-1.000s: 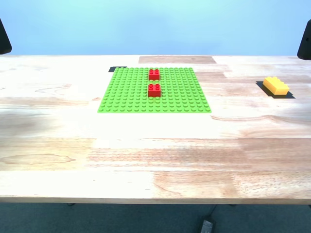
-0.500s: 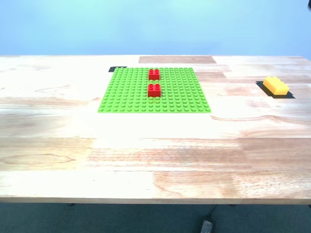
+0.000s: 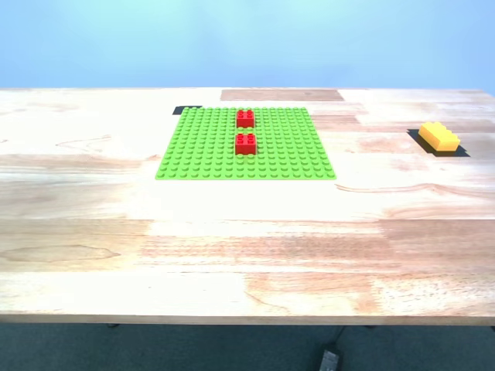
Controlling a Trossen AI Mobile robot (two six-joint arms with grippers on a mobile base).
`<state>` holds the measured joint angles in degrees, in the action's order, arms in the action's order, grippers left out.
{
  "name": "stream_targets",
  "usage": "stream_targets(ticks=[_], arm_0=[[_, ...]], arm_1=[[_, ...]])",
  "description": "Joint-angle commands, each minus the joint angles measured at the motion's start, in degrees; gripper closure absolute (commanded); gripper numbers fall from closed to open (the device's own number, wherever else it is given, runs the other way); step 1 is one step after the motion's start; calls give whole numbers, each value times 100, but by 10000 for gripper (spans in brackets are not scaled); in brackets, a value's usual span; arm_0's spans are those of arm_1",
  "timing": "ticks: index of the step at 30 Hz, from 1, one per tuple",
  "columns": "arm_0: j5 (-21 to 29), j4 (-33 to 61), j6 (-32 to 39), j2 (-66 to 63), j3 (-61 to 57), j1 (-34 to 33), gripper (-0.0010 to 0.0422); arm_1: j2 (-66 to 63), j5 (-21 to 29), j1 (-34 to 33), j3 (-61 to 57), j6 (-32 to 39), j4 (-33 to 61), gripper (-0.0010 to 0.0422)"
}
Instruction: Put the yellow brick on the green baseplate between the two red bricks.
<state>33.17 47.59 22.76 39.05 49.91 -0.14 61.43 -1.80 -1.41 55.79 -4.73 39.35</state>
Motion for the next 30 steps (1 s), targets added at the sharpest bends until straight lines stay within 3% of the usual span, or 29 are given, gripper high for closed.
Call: stream_targets(ticks=[1, 3, 7, 14, 17, 30], arm_0=[[42, 269, 17, 120, 295, 2, 413], [35, 304, 17, 179, 407, 0, 413], [33, 306, 63, 208, 494, 0, 413], [35, 400, 63, 203, 481, -2, 413], [33, 402, 63, 203, 483, -2, 413], [35, 468, 120, 203, 483, -2, 413]], arm_1=[[636, -302, -179, 682, -101, 1078, 412], [1045, -293, -212, 1073, -249, 1582, 403], [1515, -258, -203, 1399, -256, 1735, 352], [2208, -256, -203, 1613, -455, 1707, 170], [2527, -256, -203, 1602, -476, 1600, 117], [3882, -254, 81, 1593, -420, 1084, 119]])
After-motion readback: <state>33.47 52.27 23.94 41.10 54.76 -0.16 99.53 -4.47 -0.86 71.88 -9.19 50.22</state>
